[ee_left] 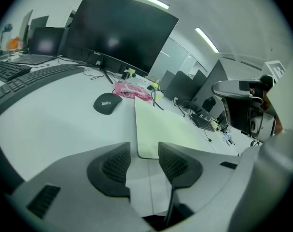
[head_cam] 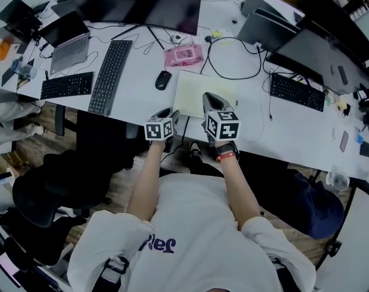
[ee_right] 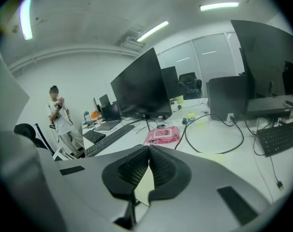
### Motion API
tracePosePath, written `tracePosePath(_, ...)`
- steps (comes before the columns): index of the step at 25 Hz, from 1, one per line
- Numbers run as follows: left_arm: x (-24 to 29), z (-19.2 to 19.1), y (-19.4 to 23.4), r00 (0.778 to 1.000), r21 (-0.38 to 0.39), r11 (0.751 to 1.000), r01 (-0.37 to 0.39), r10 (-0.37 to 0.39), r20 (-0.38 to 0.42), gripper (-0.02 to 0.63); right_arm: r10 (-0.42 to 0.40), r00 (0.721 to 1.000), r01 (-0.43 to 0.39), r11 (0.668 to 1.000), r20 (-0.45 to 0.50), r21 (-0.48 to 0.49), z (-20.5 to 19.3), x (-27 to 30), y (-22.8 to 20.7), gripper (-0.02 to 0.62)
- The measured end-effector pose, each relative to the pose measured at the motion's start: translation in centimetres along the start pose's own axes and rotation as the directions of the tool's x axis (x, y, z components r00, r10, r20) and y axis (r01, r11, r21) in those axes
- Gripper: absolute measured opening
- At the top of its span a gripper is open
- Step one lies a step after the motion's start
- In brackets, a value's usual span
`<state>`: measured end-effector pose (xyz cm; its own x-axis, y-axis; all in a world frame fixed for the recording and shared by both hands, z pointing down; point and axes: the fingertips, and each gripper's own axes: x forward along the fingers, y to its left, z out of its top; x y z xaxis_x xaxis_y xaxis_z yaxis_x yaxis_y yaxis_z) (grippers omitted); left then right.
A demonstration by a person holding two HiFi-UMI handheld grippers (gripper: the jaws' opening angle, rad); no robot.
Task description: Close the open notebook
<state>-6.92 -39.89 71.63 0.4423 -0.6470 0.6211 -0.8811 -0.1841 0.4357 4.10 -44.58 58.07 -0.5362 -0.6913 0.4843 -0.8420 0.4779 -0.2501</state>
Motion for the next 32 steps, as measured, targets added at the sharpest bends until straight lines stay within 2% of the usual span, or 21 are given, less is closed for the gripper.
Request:
tracePosePath(9,0.8,-0.9,0.5,1.000,-0.052,0.998,-0.021,0.019,-0.023,0.173,-0.020,1.000,0.020,1.000,-0.005,0.018,-1.1,-0.6,-1.0,0.002)
tracePosePath(13,0.8,-1.0,0.5,1.000,-0.089,0.996,-0.027,0.025,-0.014,0.134,-0.027,1.000,0.027,0.999,-0.009,0.031,-1.6,-1.0,-1.5,0.002)
tracePosePath(19,0.9,-1.1,0.6,0.999,-0.091,0.995,-0.043,0.041,-0.025,0.110,-0.028,1.000,0.028,0.999,0.000,0.037,-1.3,-1.3,-1.7,0.002)
tracePosePath(24,0.6,-1.0,0.3,0.999,-0.112,0.993,-0.040,0.040,-0.001,0.095,-0.015,1.000,0.016,0.999,-0.006,0.044,-1.6,-1.3,-1.5,0.002)
tracePosePath(32,-0.3,-0.2,-0.3,0.999,-0.076,0.996,-0.040,0.042,0.014,0.084,-0.020,1.000,0.019,0.998,0.008,0.059,-1.4,-1.7,-1.3,0.002)
